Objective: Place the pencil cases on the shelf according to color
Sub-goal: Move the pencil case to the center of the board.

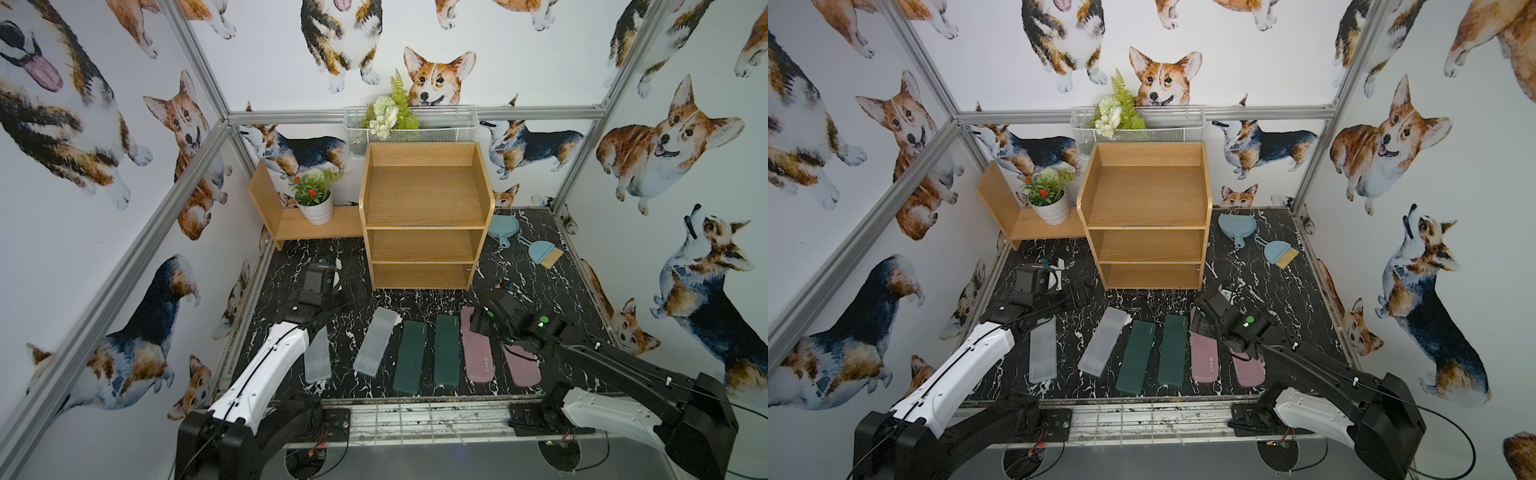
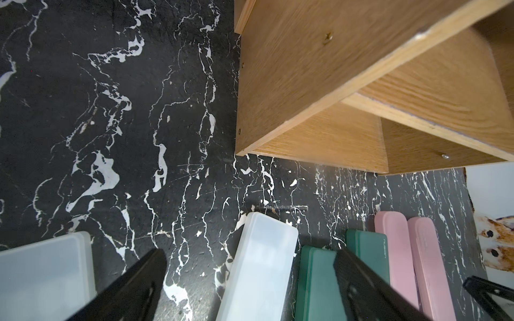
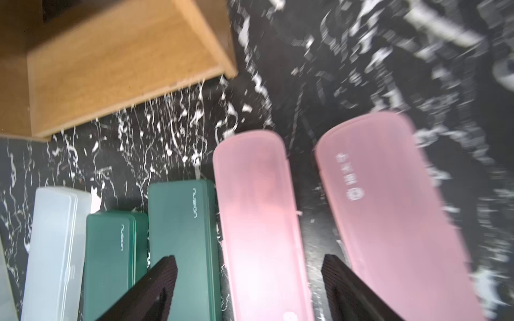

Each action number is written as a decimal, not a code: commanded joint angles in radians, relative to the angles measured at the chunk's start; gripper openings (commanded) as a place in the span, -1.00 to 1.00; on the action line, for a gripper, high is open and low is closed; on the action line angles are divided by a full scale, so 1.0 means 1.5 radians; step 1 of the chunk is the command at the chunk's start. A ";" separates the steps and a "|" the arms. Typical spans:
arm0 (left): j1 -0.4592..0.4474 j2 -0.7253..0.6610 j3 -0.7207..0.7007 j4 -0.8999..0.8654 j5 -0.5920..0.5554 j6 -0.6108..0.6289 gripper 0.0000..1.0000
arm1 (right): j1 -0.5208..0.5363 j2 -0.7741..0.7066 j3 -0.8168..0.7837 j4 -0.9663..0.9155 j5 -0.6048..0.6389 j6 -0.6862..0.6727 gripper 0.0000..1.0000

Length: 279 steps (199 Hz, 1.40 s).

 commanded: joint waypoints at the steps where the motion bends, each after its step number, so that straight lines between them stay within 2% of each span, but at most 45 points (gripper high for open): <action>1: 0.000 -0.001 -0.001 0.015 0.009 0.005 0.99 | -0.019 0.017 0.008 -0.139 0.056 0.006 0.76; 33: 0.000 -0.003 -0.001 0.024 0.019 0.000 0.99 | -0.023 0.073 -0.029 -0.144 0.039 0.021 0.81; 59: 0.000 0.003 0.001 0.023 0.027 0.008 0.99 | -0.035 0.065 -0.061 -0.130 0.046 0.027 0.86; 102: 0.000 0.009 0.013 0.007 0.008 0.034 0.99 | -0.109 0.043 -0.108 -0.069 0.001 -0.022 0.87; 128: 0.000 0.014 0.014 0.012 0.020 0.034 0.99 | -0.140 0.052 -0.112 -0.034 -0.022 -0.048 0.87; 146: 0.000 0.015 0.014 0.011 0.019 0.035 0.99 | -0.144 0.095 -0.120 -0.002 -0.036 -0.058 0.86; 185: 0.000 0.015 0.013 0.010 0.017 0.034 0.99 | -0.151 0.150 -0.113 0.050 -0.051 -0.075 0.79; 239: 0.000 0.022 0.010 0.033 0.022 0.006 0.99 | -0.176 0.247 -0.035 0.082 -0.046 -0.117 0.73; 279: 0.000 0.024 0.019 0.025 0.034 0.001 0.99 | -0.176 0.204 -0.024 0.046 -0.043 -0.126 0.81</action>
